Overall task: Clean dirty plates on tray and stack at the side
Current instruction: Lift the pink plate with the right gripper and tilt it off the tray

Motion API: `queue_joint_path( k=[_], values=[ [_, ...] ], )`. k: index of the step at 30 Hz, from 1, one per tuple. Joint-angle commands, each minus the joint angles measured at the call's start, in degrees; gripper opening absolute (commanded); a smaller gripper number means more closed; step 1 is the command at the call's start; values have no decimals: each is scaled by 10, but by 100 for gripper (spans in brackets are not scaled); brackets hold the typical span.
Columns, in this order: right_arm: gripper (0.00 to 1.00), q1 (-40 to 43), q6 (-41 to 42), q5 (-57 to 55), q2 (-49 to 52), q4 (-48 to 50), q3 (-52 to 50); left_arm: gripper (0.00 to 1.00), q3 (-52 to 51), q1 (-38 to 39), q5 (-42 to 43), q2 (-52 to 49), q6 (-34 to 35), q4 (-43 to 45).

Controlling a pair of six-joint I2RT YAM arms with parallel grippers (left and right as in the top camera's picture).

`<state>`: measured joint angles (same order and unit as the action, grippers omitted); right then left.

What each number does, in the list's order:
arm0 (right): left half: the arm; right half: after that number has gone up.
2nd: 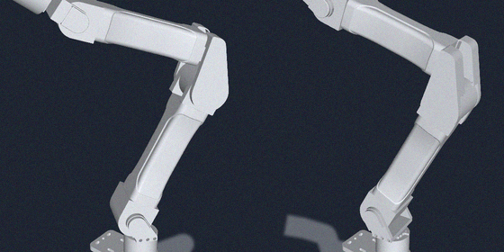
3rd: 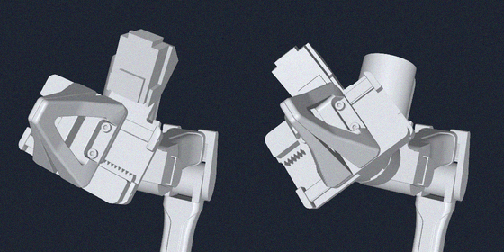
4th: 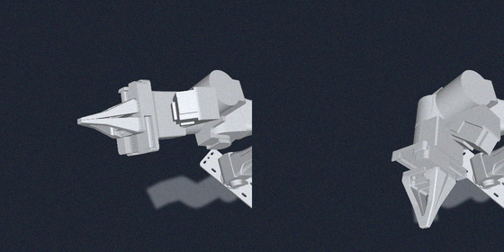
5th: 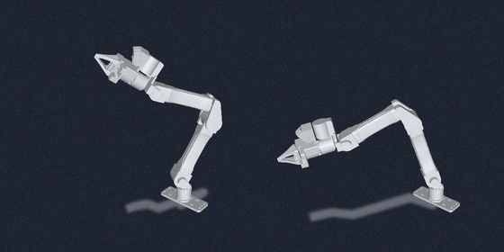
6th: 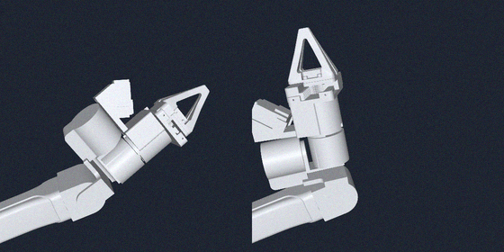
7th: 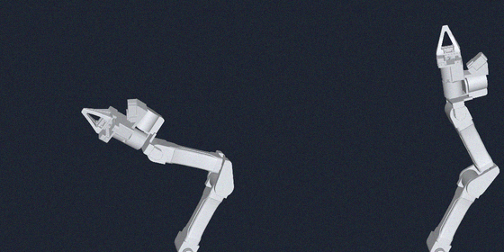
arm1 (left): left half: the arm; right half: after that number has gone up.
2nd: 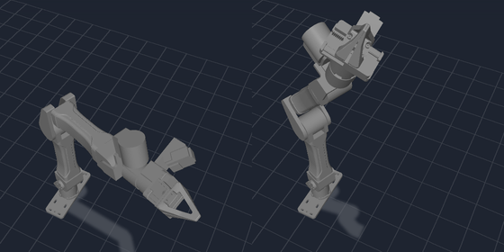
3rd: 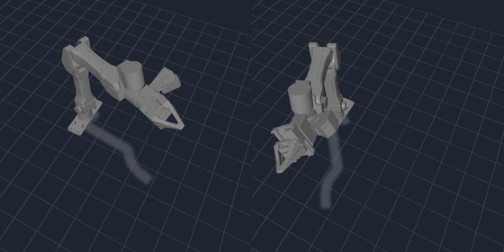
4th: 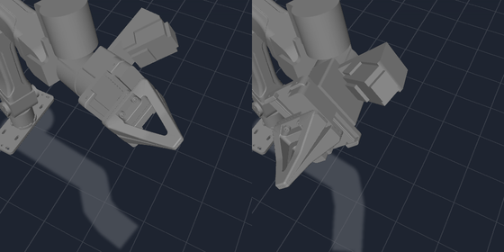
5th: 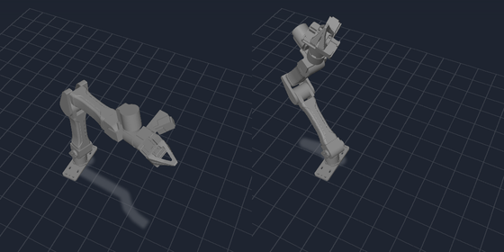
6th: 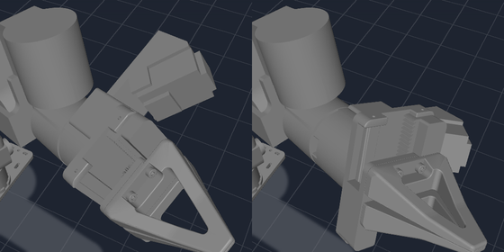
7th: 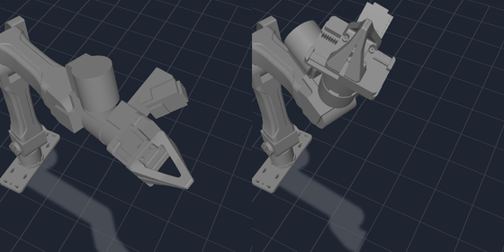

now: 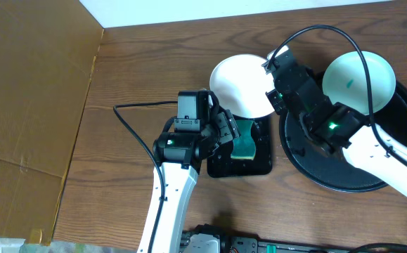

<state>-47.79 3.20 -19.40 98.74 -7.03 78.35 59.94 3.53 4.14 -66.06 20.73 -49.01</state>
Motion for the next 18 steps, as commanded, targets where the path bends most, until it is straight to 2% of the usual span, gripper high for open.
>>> queue_joint_path(
  k=[1,18],
  values=[
    [1,-17,-38,-37,-3,10,11,79,13,-2,-7,-2,-8,0],
    [1,-87,-153,-182,-5,84,11,79,13,-2,-7,-2,-8,0]
  ],
)
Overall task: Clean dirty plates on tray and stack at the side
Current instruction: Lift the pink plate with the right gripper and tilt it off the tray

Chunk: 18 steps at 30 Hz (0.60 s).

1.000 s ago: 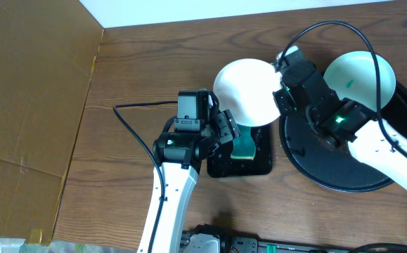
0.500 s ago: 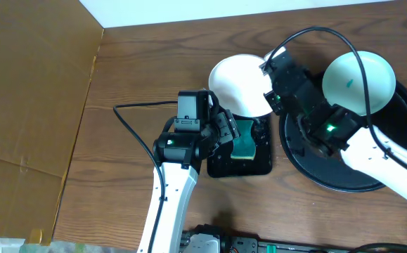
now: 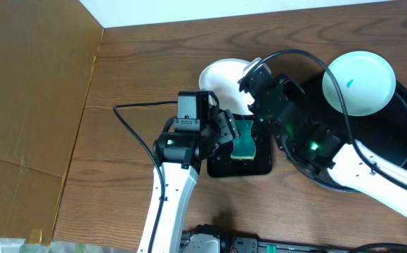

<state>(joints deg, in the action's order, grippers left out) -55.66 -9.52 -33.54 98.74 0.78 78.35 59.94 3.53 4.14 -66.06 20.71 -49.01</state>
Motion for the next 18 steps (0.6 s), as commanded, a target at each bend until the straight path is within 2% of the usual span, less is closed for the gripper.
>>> queue_joint_path(
  k=[1,18],
  values=[
    [1,-9,-26,-41,-5,7,11,79,13,-2,-7,-2,-8,0],
    [1,-10,-44,-46,-6,27,11,79,13,-2,-7,-2,-8,0]
  ],
)
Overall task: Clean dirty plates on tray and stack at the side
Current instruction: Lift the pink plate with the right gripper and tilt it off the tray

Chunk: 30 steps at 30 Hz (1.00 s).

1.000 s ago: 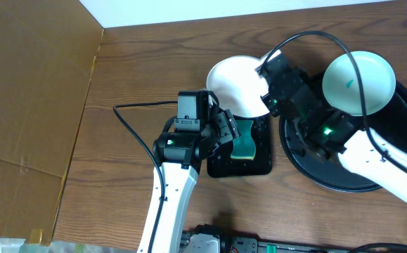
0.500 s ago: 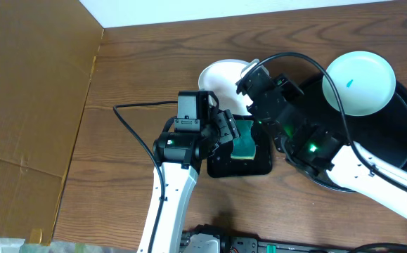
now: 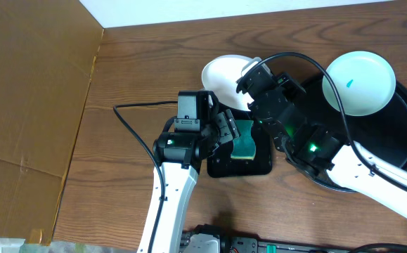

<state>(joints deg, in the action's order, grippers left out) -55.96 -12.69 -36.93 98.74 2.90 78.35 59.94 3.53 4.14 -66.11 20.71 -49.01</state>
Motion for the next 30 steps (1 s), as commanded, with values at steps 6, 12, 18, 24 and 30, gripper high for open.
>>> queue_joint_path(
  k=[6,12,18,24,30],
  values=[
    [1,-7,-17,-12,-7,11,11,79,13,-2,-7,-1,-8,0],
    [1,-7,-18,-12,-7,14,11,79,13,-2,-7,-1,-8,0],
    [1,-7,-18,-13,-8,19,11,79,13,-2,-7,-1,-8,0],
    [1,-7,-28,-23,-9,27,11,79,13,-2,-7,-1,-8,0],
    [1,-7,-28,-23,-9,25,11,79,13,-2,-7,-1,-8,0]
  ],
)
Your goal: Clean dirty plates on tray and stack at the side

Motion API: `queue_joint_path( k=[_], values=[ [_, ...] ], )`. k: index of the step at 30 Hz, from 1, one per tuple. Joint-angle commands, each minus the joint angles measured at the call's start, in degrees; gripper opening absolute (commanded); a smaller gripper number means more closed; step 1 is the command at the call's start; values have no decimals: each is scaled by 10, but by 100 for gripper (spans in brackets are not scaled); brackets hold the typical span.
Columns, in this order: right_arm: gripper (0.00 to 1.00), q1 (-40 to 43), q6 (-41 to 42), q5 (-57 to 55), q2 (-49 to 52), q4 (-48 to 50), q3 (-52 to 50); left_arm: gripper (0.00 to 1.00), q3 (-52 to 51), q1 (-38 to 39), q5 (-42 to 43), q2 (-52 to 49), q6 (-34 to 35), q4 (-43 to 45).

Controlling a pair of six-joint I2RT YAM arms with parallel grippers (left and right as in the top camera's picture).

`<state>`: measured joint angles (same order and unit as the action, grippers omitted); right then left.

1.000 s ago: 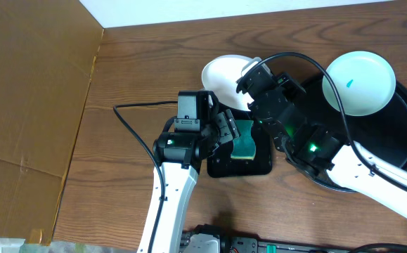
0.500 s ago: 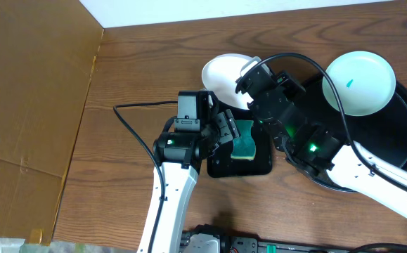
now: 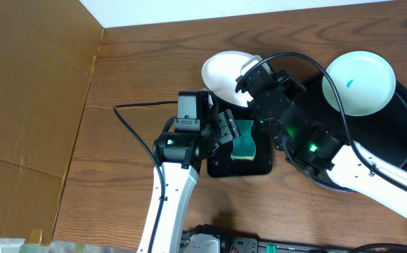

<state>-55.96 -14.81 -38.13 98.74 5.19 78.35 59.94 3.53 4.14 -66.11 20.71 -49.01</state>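
Observation:
A white plate (image 3: 222,70) sits just behind the small black sponge tray (image 3: 221,167), with my right gripper (image 3: 249,76) shut on its right rim. Part of the plate is hidden under the right wrist. My left gripper (image 3: 238,138) is over the sponge tray, its fingers closed around the green sponge (image 3: 246,143). A second white plate (image 3: 361,81), marked with a small green smear, rests on the back right of the round black tray (image 3: 393,144).
A brown cardboard sheet (image 3: 27,105) covers the table's left side. The left arm's black cable (image 3: 129,126) loops over the wood. The right arm stretches across the round tray from the lower right. A white wall edge runs along the back.
Hardly anything has changed. The right gripper and its white plate sit a touch farther back. The left gripper and the sponge have not moved.
The right gripper first held the white plate behind the sponge tray's right end, near the round tray. It then stood farther left with the plate behind the sponge tray and has stayed there. The left gripper kept its hold on the sponge throughout.

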Motion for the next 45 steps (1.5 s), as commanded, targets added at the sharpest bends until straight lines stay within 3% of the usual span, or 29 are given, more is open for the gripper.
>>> queue_joint_path(
  k=[1,4,10,19,29,35,45],
  values=[
    [1,-7,-4,-11,-9,-1,11,79,13,-2,-7,-1,-8,0],
    [1,4,60,-10,-9,-35,11,79,13,-2,-7,-1,-8,0],
    [1,80,328,88,-9,-194,11,79,13,-2,-7,-1,-8,0],
    [1,233,457,340,-57,-320,11,79,13,-2,-7,-1,-8,0],
    [1,486,470,374,-164,-543,11,79,13,-2,-7,-1,-8,0],
    [1,675,461,371,-158,-663,10,79,13,-2,-7,-1,-8,0],
    [1,899,402,371,-90,-723,-9,79,13,-2,-7,-1,-8,0]
  ],
)
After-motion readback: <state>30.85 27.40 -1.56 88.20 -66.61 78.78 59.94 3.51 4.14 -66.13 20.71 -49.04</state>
